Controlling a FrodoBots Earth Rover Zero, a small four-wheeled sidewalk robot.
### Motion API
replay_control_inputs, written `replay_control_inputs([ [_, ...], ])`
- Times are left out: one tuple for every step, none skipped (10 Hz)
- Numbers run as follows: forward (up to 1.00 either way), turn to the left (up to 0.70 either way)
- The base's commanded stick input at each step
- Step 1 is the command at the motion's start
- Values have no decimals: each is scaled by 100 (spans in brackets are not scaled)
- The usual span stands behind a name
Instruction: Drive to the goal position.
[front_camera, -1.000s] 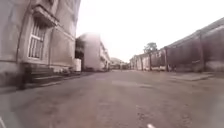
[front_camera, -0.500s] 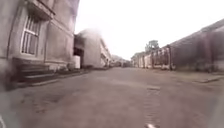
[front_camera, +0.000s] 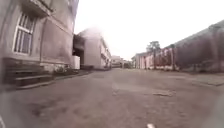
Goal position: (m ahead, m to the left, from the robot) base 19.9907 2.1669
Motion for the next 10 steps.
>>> replay_control_inputs([
  [100, 0],
  [100, 0],
  [100, 0],
  [100, 0],
  [100, 0],
  [100, 0],
  [100, 0],
  [100, 0],
  [100, -3],
  [100, -12],
])
